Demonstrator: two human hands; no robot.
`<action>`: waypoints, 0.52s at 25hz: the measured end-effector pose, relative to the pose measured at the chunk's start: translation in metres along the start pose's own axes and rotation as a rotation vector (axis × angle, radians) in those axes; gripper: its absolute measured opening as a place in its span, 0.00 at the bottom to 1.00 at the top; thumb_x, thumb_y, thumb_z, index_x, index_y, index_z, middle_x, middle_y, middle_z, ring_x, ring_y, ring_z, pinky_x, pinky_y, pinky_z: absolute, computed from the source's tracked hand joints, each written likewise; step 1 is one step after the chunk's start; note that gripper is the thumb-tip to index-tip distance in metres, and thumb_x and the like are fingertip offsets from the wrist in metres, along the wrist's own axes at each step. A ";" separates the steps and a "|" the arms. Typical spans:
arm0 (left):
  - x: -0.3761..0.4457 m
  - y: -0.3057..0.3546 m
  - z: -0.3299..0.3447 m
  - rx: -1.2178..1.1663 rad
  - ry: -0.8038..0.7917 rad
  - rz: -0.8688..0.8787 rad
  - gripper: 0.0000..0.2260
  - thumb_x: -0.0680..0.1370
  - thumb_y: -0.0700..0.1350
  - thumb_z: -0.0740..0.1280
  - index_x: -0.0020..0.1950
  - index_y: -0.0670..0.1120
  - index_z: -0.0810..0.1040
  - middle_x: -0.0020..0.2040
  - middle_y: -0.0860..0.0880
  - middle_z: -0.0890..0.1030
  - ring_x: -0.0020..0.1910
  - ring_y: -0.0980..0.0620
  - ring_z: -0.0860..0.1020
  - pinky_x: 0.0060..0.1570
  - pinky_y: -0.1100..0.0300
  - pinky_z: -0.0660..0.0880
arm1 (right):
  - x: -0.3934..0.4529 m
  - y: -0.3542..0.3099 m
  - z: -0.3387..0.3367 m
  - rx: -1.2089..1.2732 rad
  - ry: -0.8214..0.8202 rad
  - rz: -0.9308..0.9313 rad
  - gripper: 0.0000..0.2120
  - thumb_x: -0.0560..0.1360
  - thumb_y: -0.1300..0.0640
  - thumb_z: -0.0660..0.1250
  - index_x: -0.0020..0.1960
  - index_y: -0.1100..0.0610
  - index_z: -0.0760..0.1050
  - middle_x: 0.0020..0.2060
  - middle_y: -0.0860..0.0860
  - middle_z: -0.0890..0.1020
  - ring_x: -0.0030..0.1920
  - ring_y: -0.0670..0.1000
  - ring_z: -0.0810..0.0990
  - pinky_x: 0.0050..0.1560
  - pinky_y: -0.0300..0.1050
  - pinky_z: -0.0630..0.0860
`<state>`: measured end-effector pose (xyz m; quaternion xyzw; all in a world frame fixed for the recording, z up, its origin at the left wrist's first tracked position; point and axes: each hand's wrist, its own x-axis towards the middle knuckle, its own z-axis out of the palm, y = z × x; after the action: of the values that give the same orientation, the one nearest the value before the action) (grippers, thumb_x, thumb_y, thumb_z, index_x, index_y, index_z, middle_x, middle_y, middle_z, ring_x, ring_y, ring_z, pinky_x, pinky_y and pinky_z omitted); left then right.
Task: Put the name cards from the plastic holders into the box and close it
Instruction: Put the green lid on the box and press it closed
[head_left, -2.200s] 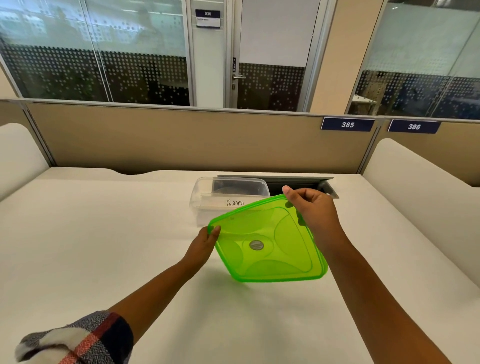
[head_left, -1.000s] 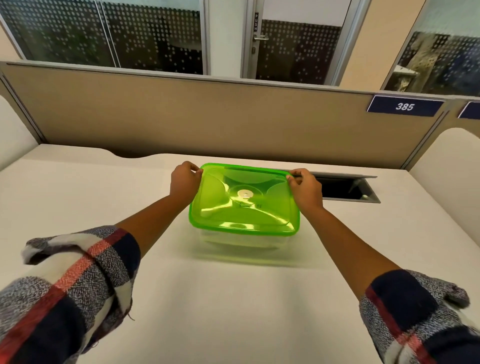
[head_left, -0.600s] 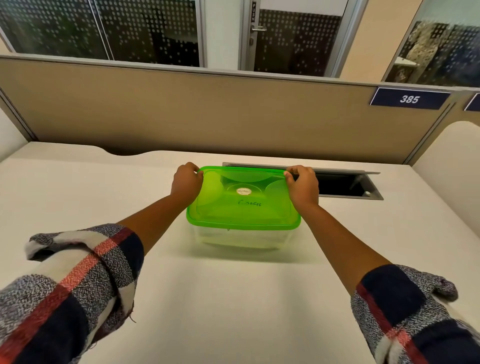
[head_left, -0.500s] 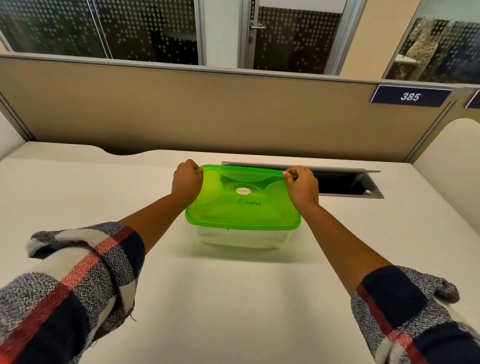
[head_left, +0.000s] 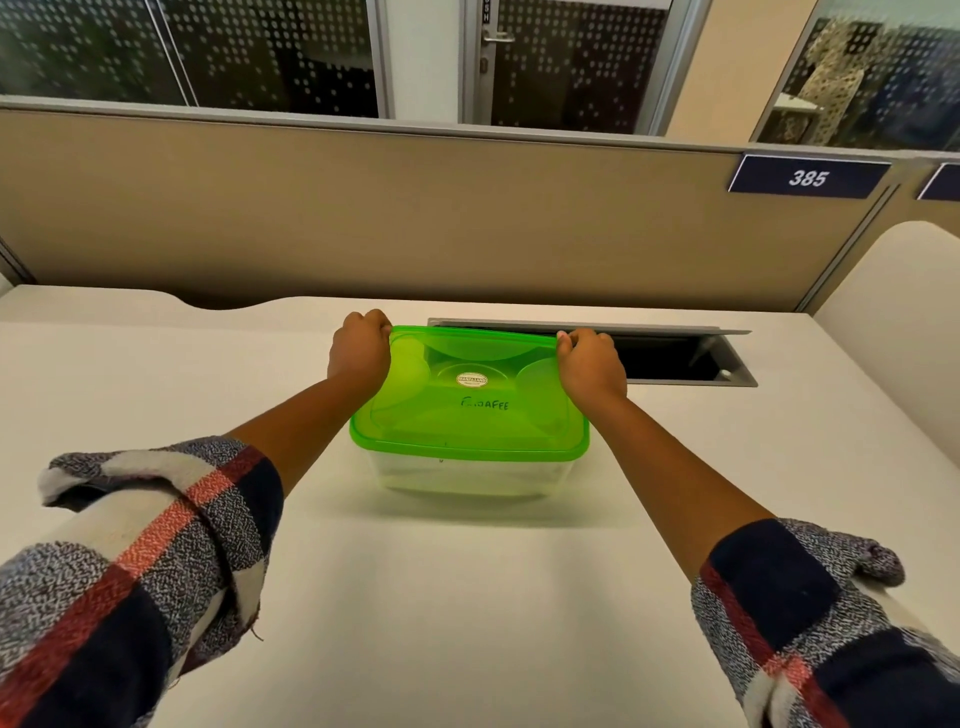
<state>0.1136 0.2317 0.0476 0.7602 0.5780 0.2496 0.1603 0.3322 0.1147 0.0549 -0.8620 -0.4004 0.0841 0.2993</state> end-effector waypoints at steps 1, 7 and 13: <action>0.000 0.000 0.001 0.032 0.004 0.011 0.14 0.81 0.41 0.54 0.58 0.35 0.74 0.56 0.31 0.74 0.54 0.32 0.73 0.51 0.46 0.71 | 0.001 -0.001 0.001 -0.009 -0.006 0.007 0.20 0.81 0.50 0.52 0.61 0.64 0.71 0.60 0.64 0.73 0.56 0.65 0.75 0.52 0.54 0.73; 0.001 0.001 0.003 0.104 -0.068 0.003 0.13 0.78 0.33 0.54 0.59 0.36 0.73 0.57 0.32 0.74 0.55 0.33 0.74 0.53 0.46 0.72 | 0.008 -0.004 0.006 -0.159 -0.054 -0.035 0.20 0.82 0.50 0.46 0.63 0.62 0.66 0.60 0.65 0.72 0.57 0.66 0.74 0.51 0.54 0.72; -0.002 0.002 0.004 0.193 -0.065 0.075 0.14 0.79 0.36 0.54 0.61 0.37 0.73 0.58 0.33 0.74 0.55 0.33 0.74 0.53 0.46 0.72 | 0.009 -0.004 0.007 -0.181 -0.060 -0.046 0.19 0.82 0.51 0.45 0.64 0.62 0.65 0.60 0.65 0.72 0.56 0.66 0.75 0.49 0.54 0.72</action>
<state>0.1171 0.2299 0.0444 0.8007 0.5652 0.1741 0.0957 0.3325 0.1265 0.0522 -0.8732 -0.4348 0.0664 0.2101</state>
